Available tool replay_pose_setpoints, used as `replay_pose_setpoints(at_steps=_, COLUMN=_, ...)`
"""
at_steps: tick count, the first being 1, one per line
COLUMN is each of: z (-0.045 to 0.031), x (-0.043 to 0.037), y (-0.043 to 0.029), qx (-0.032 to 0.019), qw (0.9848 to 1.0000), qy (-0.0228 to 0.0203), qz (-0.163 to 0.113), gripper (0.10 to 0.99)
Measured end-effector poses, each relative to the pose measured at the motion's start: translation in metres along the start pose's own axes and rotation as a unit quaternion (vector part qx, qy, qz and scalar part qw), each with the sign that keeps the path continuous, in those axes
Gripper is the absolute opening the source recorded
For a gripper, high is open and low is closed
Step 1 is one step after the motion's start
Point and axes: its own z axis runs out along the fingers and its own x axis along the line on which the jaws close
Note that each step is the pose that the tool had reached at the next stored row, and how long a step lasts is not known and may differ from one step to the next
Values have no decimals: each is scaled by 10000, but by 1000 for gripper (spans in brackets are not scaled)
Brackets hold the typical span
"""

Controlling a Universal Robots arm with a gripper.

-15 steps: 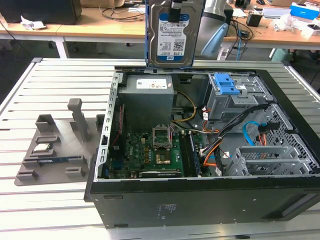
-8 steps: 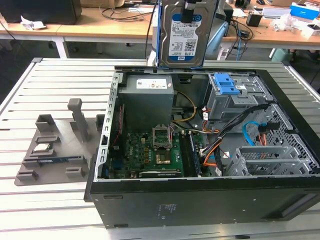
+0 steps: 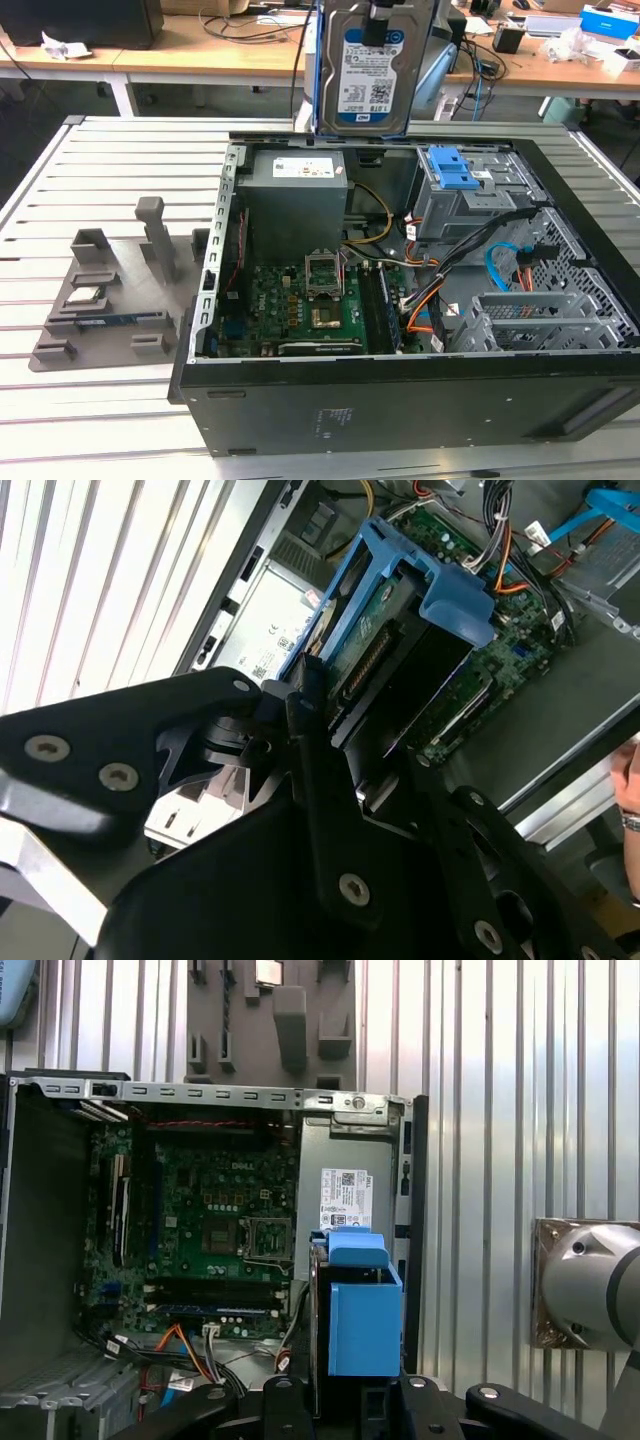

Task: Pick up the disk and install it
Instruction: 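Pick up the disk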

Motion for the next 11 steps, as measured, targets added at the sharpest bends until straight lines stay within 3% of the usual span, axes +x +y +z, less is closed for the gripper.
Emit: replay_pose_setpoints(at_steps=11, z=-1, x=209, y=6, qx=0, qw=10000, qy=1, qz=0, gripper=349)
